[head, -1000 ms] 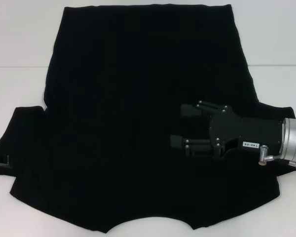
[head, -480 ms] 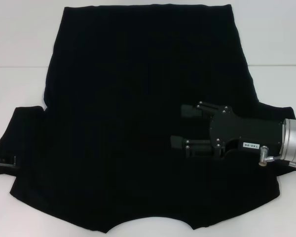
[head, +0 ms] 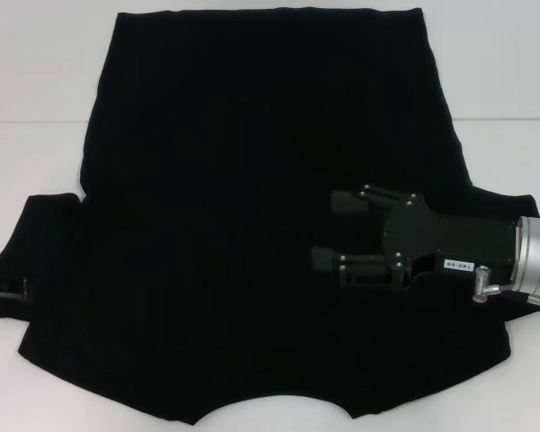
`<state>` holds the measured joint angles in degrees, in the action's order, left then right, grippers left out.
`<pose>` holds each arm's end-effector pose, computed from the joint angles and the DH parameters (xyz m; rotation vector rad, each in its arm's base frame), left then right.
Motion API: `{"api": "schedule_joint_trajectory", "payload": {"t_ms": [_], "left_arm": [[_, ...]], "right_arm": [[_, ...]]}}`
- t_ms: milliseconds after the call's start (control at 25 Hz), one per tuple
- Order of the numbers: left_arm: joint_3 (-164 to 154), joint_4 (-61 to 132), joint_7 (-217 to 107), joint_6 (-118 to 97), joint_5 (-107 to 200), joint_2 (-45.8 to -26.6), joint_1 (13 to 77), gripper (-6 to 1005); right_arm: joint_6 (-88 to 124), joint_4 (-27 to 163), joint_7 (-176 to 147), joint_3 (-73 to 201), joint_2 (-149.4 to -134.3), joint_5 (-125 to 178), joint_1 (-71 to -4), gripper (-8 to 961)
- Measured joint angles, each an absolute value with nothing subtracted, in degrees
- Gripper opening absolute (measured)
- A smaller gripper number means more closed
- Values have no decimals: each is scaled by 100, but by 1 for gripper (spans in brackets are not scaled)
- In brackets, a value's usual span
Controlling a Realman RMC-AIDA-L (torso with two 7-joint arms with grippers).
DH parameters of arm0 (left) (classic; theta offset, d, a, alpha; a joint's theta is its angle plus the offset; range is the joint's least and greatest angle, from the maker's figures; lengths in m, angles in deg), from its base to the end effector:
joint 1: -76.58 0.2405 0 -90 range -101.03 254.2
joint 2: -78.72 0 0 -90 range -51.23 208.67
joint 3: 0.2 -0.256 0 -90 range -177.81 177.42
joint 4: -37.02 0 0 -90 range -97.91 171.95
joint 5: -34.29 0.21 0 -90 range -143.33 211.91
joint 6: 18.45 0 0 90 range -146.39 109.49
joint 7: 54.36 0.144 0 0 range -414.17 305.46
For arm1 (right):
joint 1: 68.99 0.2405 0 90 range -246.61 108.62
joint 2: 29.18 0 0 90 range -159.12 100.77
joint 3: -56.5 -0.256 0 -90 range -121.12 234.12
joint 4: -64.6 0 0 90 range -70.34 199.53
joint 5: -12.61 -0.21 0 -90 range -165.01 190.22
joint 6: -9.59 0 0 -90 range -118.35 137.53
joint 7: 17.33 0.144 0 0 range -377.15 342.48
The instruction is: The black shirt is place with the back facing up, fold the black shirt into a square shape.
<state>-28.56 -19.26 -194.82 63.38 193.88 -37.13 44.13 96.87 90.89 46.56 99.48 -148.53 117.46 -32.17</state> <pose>-0.3519 0.3417 0.0965 -1.9082 -1.6998 0.0517 0.2199 0.3453 -0.0307 -2.7382 0.3199 0.8936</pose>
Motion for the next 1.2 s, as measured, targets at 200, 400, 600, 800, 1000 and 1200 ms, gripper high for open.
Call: {"api": "schedule_joint_trajectory", "payload": {"t_ms": [200, 400, 600, 800, 1000, 1200], "left_arm": [[-2850, -1981, -19505, 6338, 19417, -3706, 4424, 876], [-2873, -1985, -19511, 6303, 19462, -3703, 4440, 876], [-2876, -1985, -19513, 6287, 19486, -3706, 4442, 877], [-2876, -1957, -19513, 6277, 19488, -3705, 4442, 876], [-2876, -1929, -19498, 6275, 19495, -3703, 4427, 876], [-2876, -1929, -19497, 6275, 19496, -3704, 4425, 877]], "right_arm": [[9687, 9088, 4656, 9947, -14853, 11742, -3217, 916], [9687, 9089, 4657, 9947, -14853, 11699, -3225, 916], [9687, 9092, 4656, 9947, -14846, 11696, -3226, 915], [9687, 9094, 4656, 9947, -14846, 11693, -3226, 915], [9687, 9096, 4657, 9947, -14852, 11693, -3226, 915], [9687, 9097, 4656, 9947, -14853, 11693, -3226, 916]]}}
